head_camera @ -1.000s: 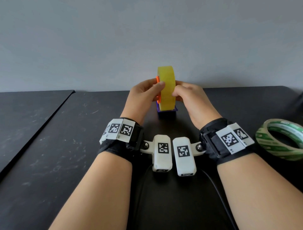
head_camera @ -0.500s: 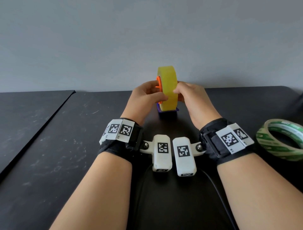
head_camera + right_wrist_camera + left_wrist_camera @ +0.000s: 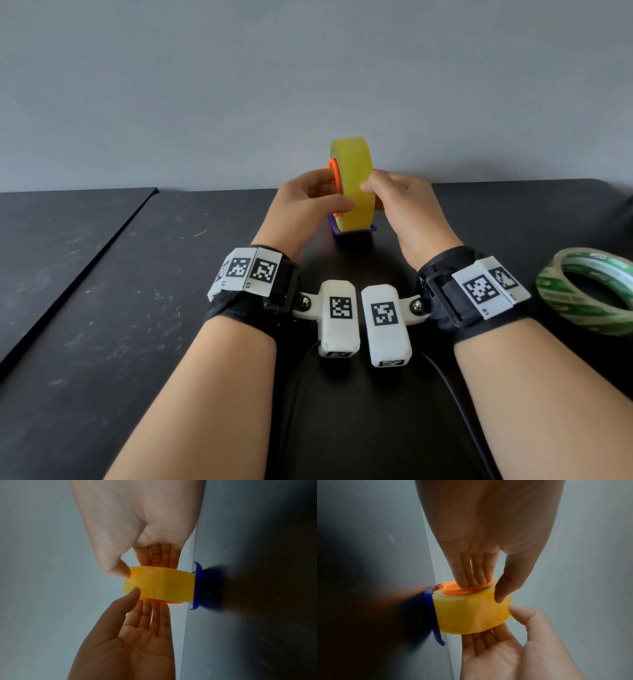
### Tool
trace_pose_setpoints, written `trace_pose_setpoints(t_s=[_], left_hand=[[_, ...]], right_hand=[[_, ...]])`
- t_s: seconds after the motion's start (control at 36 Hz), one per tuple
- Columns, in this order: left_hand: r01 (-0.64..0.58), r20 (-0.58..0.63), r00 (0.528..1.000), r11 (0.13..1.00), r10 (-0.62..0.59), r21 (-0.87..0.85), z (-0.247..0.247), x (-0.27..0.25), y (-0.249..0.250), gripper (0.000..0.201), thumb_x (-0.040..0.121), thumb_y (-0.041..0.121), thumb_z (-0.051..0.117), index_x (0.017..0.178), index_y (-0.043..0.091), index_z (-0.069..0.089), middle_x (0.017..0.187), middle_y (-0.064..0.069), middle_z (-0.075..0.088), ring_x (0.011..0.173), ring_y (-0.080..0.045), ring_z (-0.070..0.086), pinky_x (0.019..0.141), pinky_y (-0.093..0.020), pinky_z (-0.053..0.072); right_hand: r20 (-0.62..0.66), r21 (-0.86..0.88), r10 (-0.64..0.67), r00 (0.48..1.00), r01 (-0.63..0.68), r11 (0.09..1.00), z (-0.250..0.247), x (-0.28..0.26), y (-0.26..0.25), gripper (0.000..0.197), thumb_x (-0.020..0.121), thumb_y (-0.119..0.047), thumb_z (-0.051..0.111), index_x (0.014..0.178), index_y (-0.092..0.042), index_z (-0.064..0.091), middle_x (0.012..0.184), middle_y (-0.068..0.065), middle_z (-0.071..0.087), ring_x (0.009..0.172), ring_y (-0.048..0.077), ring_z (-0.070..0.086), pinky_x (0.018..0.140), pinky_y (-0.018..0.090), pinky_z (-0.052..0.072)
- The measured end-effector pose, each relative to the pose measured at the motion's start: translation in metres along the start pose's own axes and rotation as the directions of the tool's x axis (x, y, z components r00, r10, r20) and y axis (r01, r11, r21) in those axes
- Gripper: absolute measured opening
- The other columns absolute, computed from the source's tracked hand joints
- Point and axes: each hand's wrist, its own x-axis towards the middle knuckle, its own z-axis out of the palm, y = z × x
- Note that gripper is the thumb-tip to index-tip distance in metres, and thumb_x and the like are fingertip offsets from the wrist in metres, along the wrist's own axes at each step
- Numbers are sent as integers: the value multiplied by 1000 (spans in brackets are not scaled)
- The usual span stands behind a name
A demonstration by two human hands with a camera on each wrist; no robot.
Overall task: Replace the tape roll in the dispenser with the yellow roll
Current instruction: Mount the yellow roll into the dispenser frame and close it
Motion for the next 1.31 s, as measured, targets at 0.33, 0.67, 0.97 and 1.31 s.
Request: trace_pose_setpoints(t_s=[0.33,0.67,0.97,1.31], left_hand=[[-4,36,999,995,0,101,-4,0,0,52,65,6,70,117,11,67,101,-8,74,97,-23,69,93,-33,53],[-50,-11,999,996,51,71,-6,1,0,29,90,17,65,115,4,69,107,-12,74,102,-27,70,93,-35,56],[-48,-15,999,996,49,78,-6,0,1,30,89,23,68,111,3,71,103,-12,76,98,-28,72,91,-35,57],[-42,-23,999,997,44,71,-4,0,1,31,89,22,67,111,1,71,103,-15,75,90,-22,71,87,-31,58]], right_hand=[[59,103,-8,998,2,995,1,-1,-2,20,88,-13,57,95,-4,73,88,17,71,65,8,66,62,22,57],[120,29,-28,992,24,999,-2,0,0,18,87,0,47,90,4,65,81,11,63,61,4,65,58,14,51],[35,44,-13,999,12,999,0,3,3,29,86,-15,57,101,7,69,94,20,75,70,11,69,66,21,55],[50,-16,-26,998,27,1000,2,-6,-7,8,70,-13,51,69,-8,44,76,11,40,72,20,41,67,33,34]])
